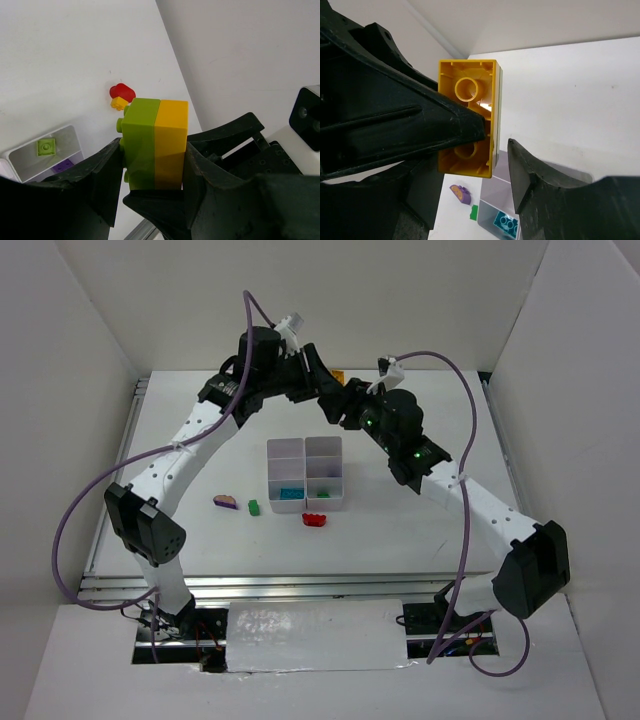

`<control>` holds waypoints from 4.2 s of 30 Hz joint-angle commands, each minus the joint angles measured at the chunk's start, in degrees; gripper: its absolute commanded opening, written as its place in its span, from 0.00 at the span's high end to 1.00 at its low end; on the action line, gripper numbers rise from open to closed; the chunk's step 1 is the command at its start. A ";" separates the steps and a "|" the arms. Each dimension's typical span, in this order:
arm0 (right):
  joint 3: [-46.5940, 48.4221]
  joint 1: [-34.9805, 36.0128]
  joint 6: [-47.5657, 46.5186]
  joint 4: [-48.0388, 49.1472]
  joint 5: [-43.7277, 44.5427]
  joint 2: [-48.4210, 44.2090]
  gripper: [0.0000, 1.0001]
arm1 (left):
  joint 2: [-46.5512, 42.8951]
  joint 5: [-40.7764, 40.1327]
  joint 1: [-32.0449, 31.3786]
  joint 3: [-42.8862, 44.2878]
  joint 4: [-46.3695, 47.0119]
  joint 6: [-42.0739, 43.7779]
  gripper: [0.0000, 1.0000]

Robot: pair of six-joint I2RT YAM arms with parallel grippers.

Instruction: Sort the legos into containers by color

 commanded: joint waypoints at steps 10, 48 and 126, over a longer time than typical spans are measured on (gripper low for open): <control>2.36 0.36 -2.10 11.01 3.41 -0.96 1.00 | -2.59 4.58 -0.85 -1.94 -0.41 0.32 0.84; -1.16 -16.17 24.44 25.16 -57.86 -6.06 1.00 | -5.14 48.26 8.20 -19.60 70.15 -25.94 0.00; -1.59 -23.81 8.09 10.57 -56.90 -5.52 1.00 | -4.43 45.21 6.88 -11.88 19.21 15.51 1.00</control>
